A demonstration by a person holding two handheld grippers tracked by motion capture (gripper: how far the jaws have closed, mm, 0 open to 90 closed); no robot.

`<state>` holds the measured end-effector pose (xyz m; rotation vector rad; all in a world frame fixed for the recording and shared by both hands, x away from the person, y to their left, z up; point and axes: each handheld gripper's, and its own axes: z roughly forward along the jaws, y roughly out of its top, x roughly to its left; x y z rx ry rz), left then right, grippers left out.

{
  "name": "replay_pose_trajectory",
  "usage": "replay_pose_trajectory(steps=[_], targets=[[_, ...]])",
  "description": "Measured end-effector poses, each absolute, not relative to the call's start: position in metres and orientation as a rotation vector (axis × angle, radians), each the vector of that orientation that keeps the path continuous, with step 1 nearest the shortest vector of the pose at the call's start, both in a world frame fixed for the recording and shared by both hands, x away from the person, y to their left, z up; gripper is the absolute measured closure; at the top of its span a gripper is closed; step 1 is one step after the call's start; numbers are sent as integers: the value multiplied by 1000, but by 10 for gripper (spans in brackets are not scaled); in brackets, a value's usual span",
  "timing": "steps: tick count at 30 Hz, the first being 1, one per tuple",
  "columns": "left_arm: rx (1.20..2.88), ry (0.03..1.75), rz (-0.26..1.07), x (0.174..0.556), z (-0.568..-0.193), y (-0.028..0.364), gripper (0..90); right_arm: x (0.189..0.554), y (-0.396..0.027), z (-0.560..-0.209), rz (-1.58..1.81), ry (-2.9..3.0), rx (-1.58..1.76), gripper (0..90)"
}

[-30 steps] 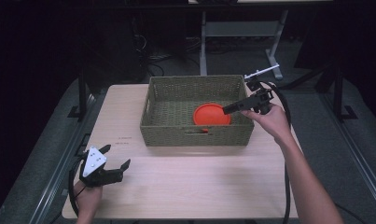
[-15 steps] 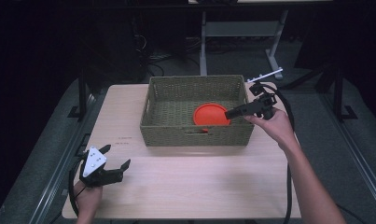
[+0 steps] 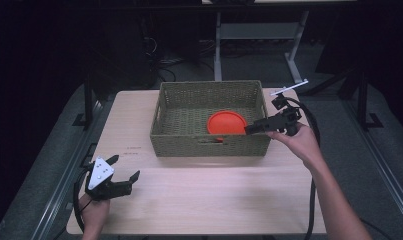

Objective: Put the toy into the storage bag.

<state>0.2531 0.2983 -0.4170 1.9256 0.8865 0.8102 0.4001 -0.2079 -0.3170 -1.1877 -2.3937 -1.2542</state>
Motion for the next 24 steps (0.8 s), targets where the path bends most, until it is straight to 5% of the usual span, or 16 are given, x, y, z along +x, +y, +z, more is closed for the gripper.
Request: replay_pose_trajectory(steps=[24], targets=[[1921, 891, 814, 253, -417, 299, 130, 374, -228, -332, -1272, -2364, -1199, 246]])
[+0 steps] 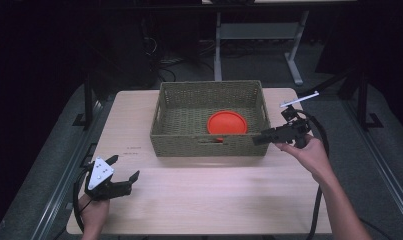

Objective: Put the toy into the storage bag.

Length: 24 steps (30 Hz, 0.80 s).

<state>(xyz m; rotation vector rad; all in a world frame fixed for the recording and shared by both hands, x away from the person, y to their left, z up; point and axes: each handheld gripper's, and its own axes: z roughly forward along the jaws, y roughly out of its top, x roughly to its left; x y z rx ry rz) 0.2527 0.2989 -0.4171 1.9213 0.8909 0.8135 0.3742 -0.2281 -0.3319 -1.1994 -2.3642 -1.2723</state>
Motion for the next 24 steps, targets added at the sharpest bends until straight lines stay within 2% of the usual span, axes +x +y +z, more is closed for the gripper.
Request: replay_pose_trajectory(steps=[24], targets=[[1922, 892, 815, 252, -417, 299, 130, 346, -260, -361, -1279, -2314, -1257, 247]])
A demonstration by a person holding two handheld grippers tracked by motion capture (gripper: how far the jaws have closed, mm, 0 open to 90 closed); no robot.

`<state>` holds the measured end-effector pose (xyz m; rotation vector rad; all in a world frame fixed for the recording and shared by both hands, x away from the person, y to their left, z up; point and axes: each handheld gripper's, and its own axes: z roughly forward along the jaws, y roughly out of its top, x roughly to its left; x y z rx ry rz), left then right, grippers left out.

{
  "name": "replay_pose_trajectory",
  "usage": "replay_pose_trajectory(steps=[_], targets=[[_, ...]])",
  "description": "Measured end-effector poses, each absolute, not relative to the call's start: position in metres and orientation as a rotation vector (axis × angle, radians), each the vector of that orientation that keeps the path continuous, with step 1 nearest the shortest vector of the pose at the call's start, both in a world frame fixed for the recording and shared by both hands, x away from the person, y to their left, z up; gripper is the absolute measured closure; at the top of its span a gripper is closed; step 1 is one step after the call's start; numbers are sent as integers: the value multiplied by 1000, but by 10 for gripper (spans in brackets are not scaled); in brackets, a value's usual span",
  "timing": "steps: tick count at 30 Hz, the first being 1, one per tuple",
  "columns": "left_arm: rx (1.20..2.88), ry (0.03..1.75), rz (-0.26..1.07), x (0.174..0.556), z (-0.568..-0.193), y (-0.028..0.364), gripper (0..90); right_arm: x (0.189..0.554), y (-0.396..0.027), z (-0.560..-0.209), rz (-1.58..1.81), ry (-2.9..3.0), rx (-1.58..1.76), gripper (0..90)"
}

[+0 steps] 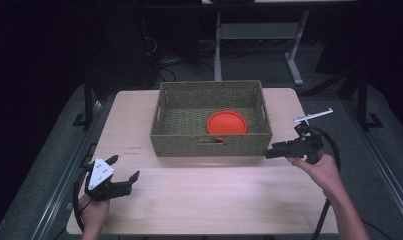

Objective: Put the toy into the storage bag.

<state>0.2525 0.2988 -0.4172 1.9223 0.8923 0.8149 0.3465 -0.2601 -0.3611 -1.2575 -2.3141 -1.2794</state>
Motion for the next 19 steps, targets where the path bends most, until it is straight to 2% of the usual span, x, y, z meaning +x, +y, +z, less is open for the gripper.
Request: replay_pose_trajectory(steps=[19], targets=[[1918, 905, 826, 249, -417, 300, 130, 317, -281, -389, -1281, -2291, -1299, 237]])
